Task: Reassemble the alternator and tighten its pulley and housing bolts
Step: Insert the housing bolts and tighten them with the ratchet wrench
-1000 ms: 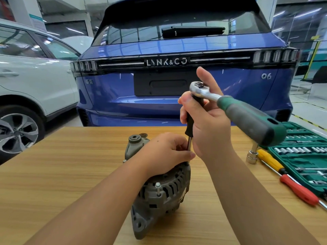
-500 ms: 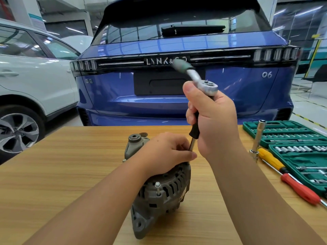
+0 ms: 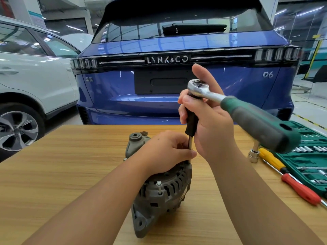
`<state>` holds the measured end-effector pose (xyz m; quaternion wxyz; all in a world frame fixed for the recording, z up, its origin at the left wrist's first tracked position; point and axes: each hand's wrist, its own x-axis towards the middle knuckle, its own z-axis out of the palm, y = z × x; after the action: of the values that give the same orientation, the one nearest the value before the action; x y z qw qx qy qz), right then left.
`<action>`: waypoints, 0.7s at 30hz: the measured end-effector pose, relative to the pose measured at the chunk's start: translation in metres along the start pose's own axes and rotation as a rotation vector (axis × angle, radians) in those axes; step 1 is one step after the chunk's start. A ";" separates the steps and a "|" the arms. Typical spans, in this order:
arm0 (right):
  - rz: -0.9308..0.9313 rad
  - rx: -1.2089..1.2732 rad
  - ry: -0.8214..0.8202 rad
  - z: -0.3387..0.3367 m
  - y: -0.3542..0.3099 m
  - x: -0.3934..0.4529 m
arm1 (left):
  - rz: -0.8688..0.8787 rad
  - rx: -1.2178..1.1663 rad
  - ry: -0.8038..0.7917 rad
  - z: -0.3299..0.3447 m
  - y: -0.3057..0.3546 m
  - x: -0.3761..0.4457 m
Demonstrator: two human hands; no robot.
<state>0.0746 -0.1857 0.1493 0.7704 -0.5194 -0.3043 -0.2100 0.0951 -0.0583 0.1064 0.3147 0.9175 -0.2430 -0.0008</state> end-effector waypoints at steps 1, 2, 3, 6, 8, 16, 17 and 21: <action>0.069 0.041 -0.023 -0.002 -0.002 0.004 | -0.001 -0.006 0.010 0.000 -0.001 0.000; 0.137 0.093 -0.052 -0.005 -0.003 0.007 | -0.003 -0.012 0.017 0.000 -0.001 0.001; 0.182 0.137 -0.078 -0.007 -0.003 0.010 | -0.005 -0.015 0.021 0.000 -0.001 0.001; 0.192 0.188 -0.085 -0.010 0.001 0.007 | 0.002 -0.022 0.025 0.001 -0.002 0.001; 0.226 0.256 -0.015 -0.007 0.002 0.004 | 0.008 -0.029 0.026 0.001 -0.003 0.001; 0.191 0.030 0.109 -0.012 0.001 0.004 | -0.005 0.015 -0.005 0.000 -0.002 0.003; 0.198 0.070 0.064 -0.013 0.000 0.004 | -0.011 0.010 -0.001 0.000 -0.003 0.003; -0.058 -0.090 0.093 -0.004 0.009 0.001 | -0.008 0.014 -0.005 0.000 -0.003 0.003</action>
<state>0.0821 -0.1866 0.1431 0.7531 -0.5342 -0.2735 -0.2696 0.0990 -0.0582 0.1050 0.3077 0.9206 -0.2403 -0.0024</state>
